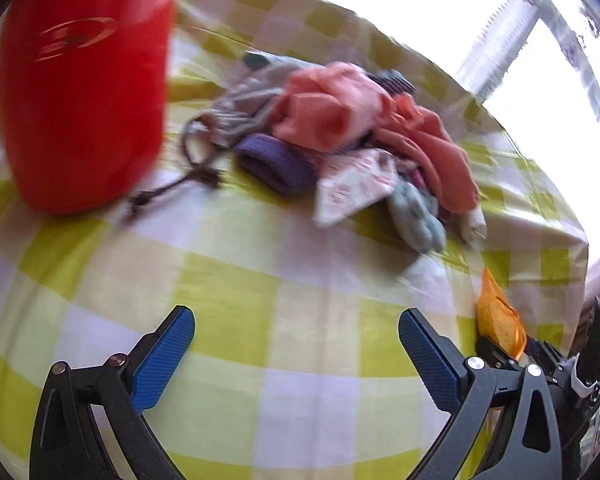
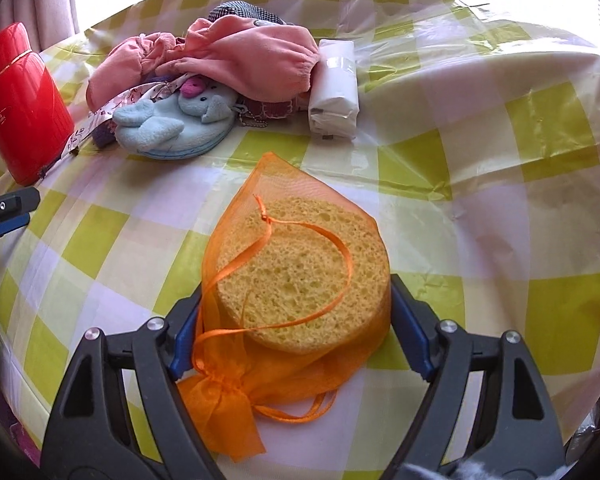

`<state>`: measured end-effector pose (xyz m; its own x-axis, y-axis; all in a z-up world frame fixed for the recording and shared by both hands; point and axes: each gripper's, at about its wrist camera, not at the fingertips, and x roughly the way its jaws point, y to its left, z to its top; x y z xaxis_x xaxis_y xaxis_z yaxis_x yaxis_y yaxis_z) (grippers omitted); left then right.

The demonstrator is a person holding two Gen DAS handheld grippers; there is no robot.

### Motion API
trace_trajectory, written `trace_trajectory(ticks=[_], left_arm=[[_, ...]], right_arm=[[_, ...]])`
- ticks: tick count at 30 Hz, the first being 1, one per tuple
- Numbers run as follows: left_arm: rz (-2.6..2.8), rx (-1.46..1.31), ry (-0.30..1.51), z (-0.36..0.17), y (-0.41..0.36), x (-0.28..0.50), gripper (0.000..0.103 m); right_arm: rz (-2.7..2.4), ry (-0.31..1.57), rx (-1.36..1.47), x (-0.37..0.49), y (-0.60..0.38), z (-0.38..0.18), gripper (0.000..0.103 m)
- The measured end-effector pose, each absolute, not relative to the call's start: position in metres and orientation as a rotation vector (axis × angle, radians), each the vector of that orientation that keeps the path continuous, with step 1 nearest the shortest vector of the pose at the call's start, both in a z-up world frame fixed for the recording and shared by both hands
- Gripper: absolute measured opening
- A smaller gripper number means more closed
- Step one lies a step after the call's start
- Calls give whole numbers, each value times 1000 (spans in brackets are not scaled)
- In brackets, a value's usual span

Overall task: Organize soft objects
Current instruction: 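Grasp the light-blue plush animal pouch with the left gripper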

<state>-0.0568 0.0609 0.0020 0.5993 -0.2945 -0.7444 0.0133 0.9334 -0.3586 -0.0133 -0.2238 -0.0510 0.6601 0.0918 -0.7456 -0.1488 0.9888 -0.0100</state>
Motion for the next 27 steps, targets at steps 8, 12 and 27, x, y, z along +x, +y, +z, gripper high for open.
trace_trajectory(ticks=[8, 12, 27], left_arm=[[-257, -312, 917, 0, -27, 23, 88], [-286, -354, 944, -6, -36, 39, 25], [-62, 88, 887, -6, 26, -97, 92]], right_arm=[[155, 840, -75, -8, -228, -52, 83], [152, 839, -68, -15, -229, -51, 84], [157, 836, -72, -13, -228, -53, 84]])
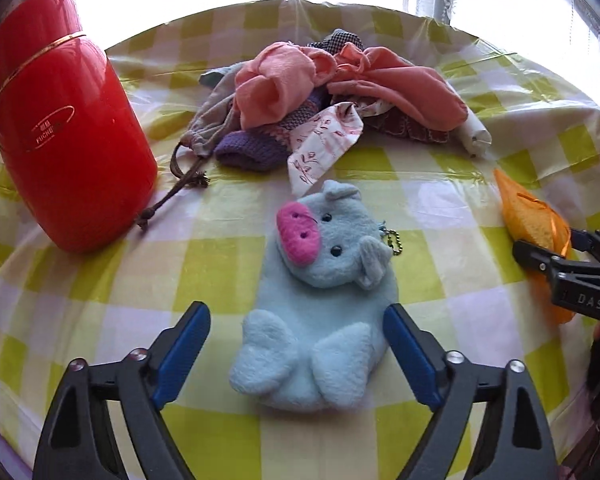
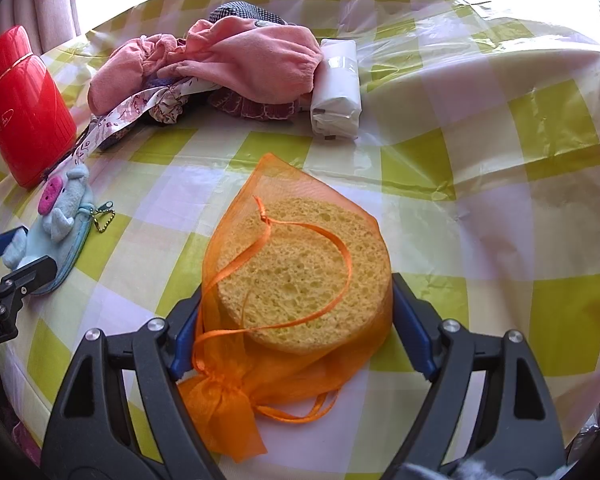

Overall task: Organize soft objects
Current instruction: 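Grasp the light-blue plush animal pouch with the left gripper, then carry the pouch with the left gripper while the right carries the mesh bag into the purple-rimmed box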

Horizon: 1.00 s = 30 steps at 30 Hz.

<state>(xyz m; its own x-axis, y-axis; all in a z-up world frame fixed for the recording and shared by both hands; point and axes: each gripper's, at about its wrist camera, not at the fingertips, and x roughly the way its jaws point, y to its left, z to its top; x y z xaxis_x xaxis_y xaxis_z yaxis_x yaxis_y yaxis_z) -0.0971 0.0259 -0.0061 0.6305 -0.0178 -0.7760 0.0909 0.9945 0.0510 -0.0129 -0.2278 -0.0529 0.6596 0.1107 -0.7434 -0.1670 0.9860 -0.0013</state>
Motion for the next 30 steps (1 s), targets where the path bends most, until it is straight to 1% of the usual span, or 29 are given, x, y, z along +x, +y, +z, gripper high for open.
trace_trajectory(ticks=[6, 8, 11, 14, 15, 17, 19, 21, 22, 30], left_arm=[[-134, 136, 888, -8, 7, -73, 92], [-186, 162, 915, -11, -4, -72, 92], [-191, 191, 889, -9, -10, -74, 92], [-201, 144, 913, -11, -9, -73, 92], [-211, 115, 923, -11, -6, -71, 89], [-201, 106, 902, -8, -5, -74, 71], [-198, 128, 876, -6, -8, -80, 42], [-166, 172, 855, -4, -13, -89, 29], [-157, 190, 847, -4, -15, -94, 28], [-131, 180, 857, 0, -7, -114, 28]], right_arm=[[160, 836, -74, -13, -227, -53, 84], [161, 836, -74, -13, -228, -53, 84], [166, 837, -76, -12, -228, -53, 84], [167, 838, -76, -12, -228, -53, 85], [167, 838, -76, -12, -228, -53, 85], [167, 838, -76, -12, -227, -53, 85], [168, 838, -76, -12, -228, -53, 85], [168, 838, -78, -12, -228, -53, 85], [167, 837, -78, -12, -228, -53, 84], [155, 832, -79, -12, -229, -53, 82]])
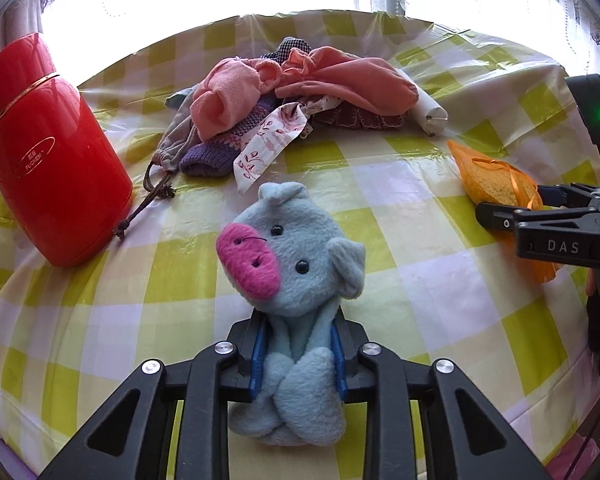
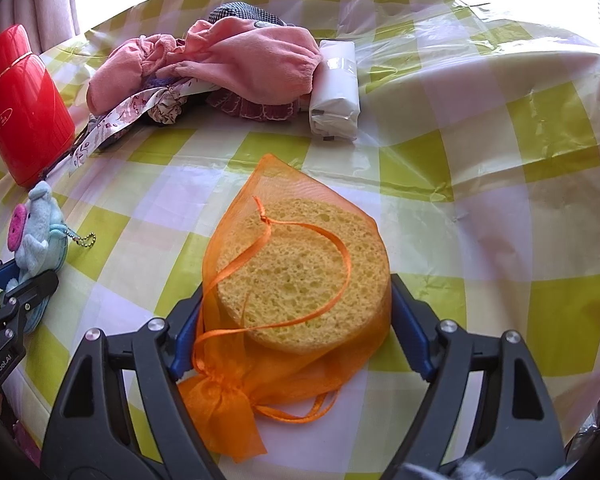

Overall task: Organize soft objects
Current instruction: 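Carry the pouch with the left gripper while the right carries the mesh bag into the purple-rimmed box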

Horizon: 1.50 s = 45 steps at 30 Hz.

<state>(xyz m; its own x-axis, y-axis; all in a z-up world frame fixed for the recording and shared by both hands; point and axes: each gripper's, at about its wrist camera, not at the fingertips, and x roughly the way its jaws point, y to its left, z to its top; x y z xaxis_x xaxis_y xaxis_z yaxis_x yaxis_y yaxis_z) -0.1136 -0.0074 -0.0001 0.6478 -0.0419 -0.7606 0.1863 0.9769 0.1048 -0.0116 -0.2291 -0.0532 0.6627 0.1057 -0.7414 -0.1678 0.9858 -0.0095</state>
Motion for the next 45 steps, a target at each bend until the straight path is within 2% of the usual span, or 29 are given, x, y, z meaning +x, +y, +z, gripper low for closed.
trace_trajectory(ticks=[5, 11, 15, 21, 32, 45], left_arm=[[2, 286, 763, 18, -5, -135, 28], [87, 255, 611, 64, 28, -164, 28], [84, 198, 634, 82, 46, -178, 28], [112, 190, 697, 77, 59, -202, 28], [213, 137, 570, 117, 108, -238, 28], [338, 47, 605, 104, 170, -285, 28]], right_arm=[[121, 775, -65, -19, -234, -45, 82], [90, 696, 3, -34, -246, -33, 82], [161, 699, 12, -59, -224, -27, 82], [278, 699, -71, -97, -173, -23, 82], [491, 538, -197, -166, -102, 30, 82], [667, 492, -306, -200, -28, 54, 82]])
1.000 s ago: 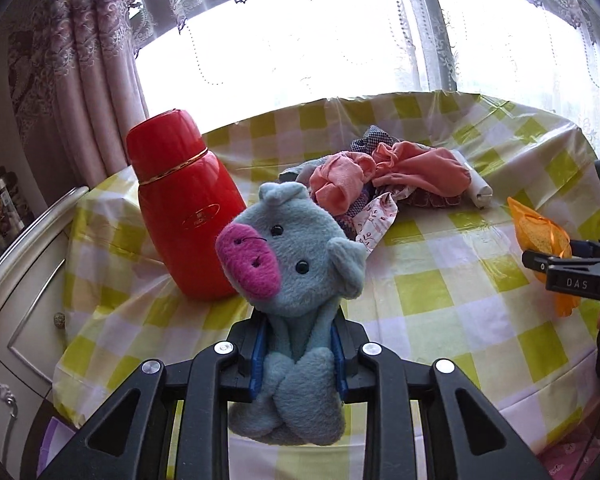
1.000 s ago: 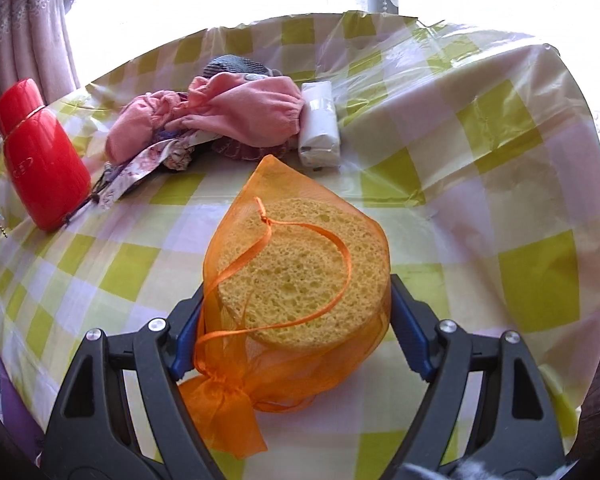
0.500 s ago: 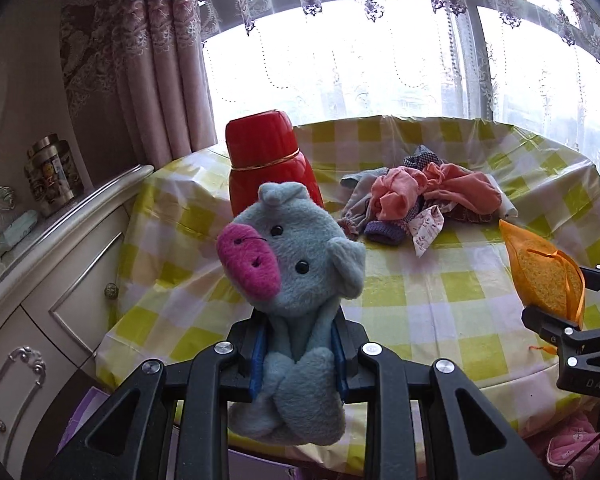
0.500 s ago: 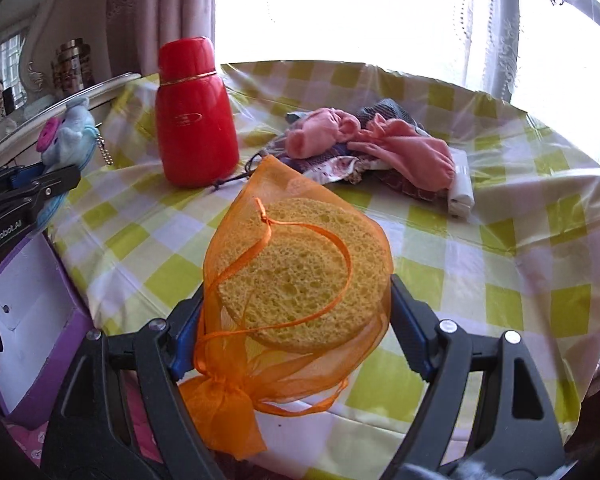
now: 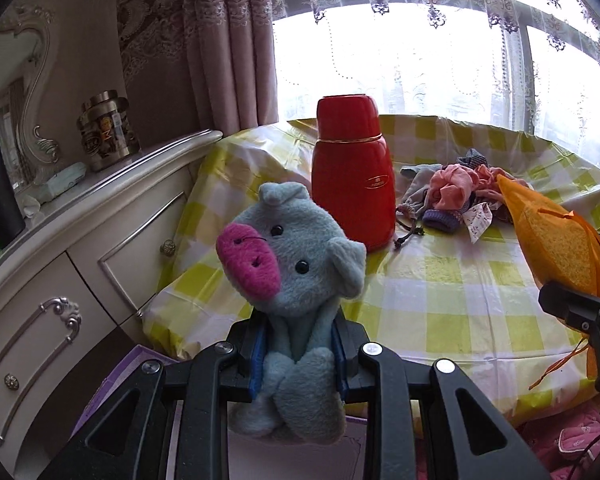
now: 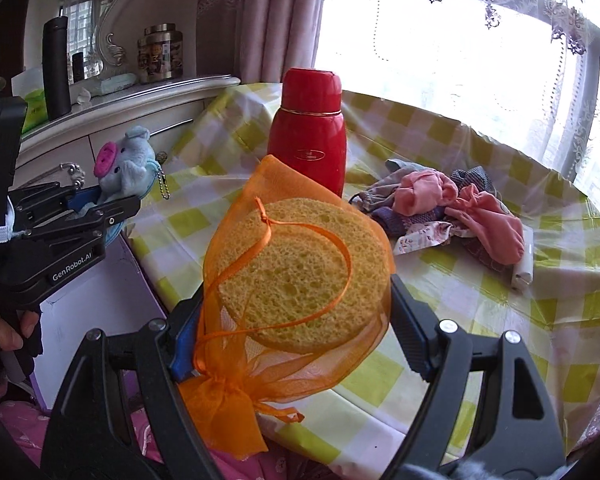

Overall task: Organize soft objects
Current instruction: 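Carry the pouch with the left gripper while the right carries the mesh bag into the purple-rimmed box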

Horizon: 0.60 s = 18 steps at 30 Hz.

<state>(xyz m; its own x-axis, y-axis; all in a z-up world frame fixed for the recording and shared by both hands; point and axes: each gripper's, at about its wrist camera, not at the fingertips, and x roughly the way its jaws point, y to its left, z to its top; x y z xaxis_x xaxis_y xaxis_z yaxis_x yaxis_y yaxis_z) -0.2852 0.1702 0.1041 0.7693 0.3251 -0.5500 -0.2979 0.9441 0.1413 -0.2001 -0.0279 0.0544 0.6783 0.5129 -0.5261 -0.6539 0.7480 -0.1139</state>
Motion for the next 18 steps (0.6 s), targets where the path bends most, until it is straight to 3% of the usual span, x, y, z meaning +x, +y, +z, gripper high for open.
trace_trajectory(ticks=[18], left_arm=[[499, -127, 642, 64, 257, -344, 28]], right_arm=[[897, 442, -589, -262, 97, 43, 82]])
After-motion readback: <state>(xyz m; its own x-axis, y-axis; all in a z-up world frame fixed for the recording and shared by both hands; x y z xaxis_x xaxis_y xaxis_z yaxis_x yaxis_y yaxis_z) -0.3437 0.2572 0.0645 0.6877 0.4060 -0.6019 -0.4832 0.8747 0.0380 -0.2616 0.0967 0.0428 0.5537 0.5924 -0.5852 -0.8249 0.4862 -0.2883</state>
